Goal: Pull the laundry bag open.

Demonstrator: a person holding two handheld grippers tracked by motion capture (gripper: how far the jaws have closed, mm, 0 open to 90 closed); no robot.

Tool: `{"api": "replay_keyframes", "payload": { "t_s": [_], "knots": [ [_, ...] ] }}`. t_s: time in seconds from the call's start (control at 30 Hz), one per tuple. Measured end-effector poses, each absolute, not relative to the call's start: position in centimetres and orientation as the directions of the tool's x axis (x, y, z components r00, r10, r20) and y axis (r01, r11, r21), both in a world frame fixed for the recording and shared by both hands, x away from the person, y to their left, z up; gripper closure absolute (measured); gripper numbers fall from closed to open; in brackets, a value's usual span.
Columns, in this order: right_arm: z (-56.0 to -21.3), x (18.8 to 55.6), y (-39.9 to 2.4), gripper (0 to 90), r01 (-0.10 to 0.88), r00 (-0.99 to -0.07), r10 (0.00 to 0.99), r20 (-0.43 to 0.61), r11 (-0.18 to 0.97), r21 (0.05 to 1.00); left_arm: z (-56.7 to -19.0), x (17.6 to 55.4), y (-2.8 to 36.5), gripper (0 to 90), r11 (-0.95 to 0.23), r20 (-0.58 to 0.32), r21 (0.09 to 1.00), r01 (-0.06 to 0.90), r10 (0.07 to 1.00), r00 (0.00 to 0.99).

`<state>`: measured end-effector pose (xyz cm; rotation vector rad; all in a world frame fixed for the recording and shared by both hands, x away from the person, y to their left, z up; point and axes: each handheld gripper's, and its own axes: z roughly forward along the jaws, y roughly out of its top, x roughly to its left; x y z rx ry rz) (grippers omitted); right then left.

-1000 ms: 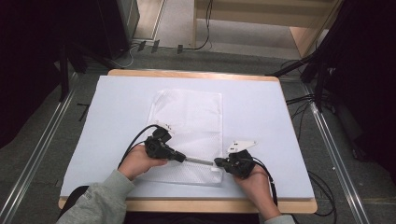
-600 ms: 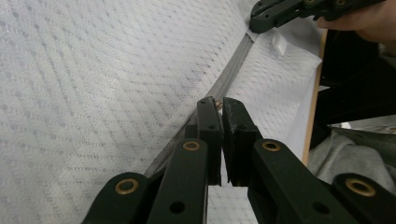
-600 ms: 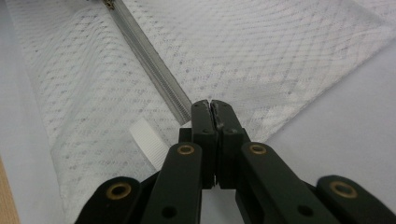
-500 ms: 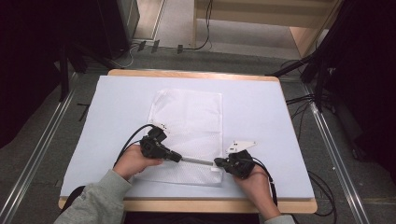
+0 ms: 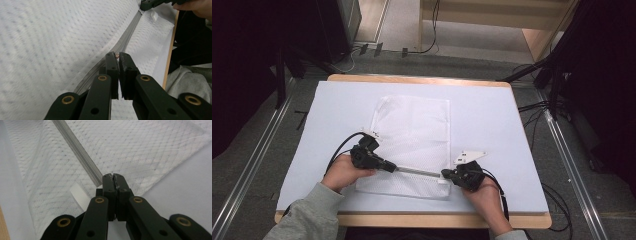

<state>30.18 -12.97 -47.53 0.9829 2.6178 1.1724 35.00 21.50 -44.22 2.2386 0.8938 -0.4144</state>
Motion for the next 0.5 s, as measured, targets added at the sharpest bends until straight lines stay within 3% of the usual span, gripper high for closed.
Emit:
{"api": "replay_keyframes", "payload": {
  "t_s": [0.5],
  "knots": [
    [-47.6, 30.3, -13.1, 90.0, 0.507, -0.794, 0.587, 0.158, 0.495, 0.706, -44.1, 34.6, 24.1, 88.2, -0.482, -0.512, 0.478, 0.734, 0.526, 0.679]
  ]
}}
